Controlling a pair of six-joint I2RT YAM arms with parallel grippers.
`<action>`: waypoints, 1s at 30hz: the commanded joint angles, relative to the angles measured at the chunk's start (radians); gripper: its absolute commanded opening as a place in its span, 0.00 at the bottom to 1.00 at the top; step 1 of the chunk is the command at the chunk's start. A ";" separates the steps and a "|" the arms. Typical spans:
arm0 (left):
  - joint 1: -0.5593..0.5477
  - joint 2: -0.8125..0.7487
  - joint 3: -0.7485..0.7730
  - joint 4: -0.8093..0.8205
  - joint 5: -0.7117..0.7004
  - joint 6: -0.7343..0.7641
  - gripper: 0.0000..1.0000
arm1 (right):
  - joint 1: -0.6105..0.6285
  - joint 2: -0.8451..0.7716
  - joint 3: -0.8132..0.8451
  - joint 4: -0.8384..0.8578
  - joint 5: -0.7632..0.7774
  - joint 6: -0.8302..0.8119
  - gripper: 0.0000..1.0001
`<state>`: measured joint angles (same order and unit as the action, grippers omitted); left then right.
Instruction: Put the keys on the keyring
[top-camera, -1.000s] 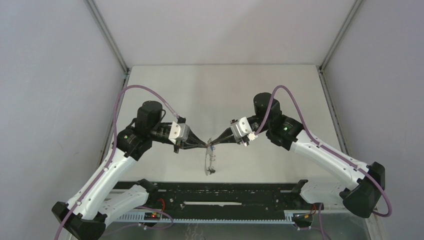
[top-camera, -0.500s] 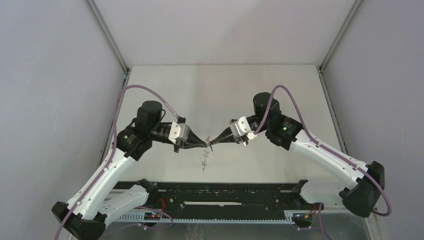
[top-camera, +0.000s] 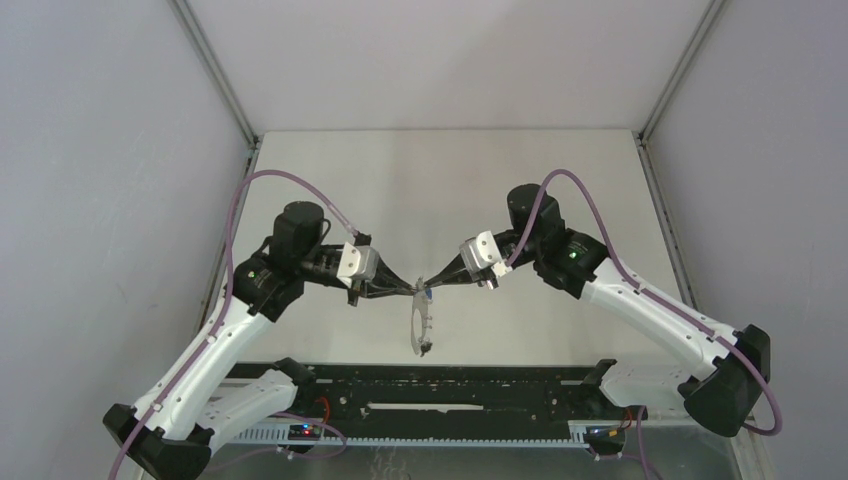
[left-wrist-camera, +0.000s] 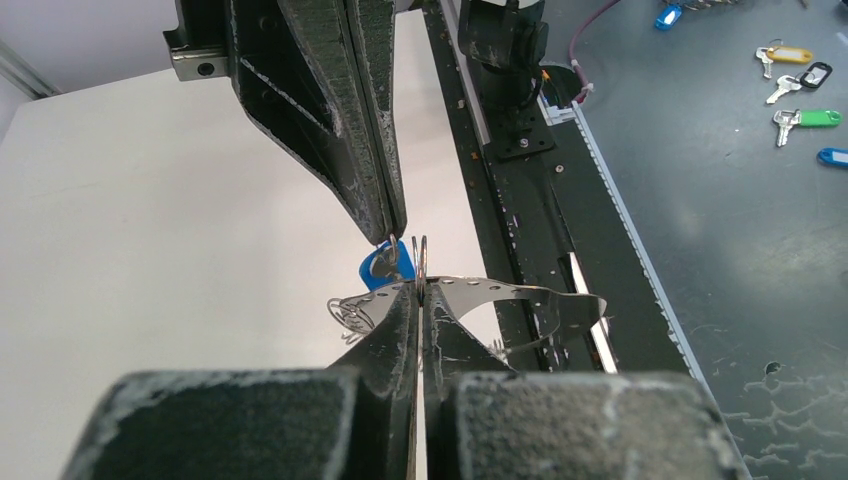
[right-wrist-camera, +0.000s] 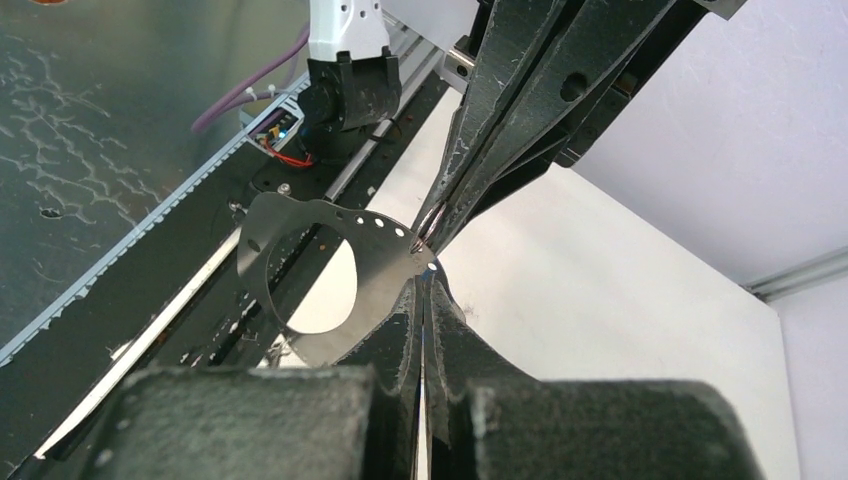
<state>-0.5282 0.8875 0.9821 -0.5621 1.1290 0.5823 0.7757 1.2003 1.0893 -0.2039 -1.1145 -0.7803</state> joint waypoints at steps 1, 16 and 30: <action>-0.005 -0.016 0.007 0.036 0.019 -0.015 0.00 | -0.004 -0.034 0.037 -0.004 0.016 -0.019 0.00; -0.004 -0.003 -0.016 0.125 -0.021 -0.117 0.00 | 0.029 -0.033 0.037 0.007 0.003 -0.014 0.00; -0.004 -0.015 -0.034 0.101 -0.023 -0.080 0.00 | 0.004 -0.044 0.037 0.043 0.034 0.015 0.00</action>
<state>-0.5282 0.8879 0.9733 -0.4808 1.1015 0.4873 0.7895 1.1820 1.0893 -0.1967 -1.0821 -0.7795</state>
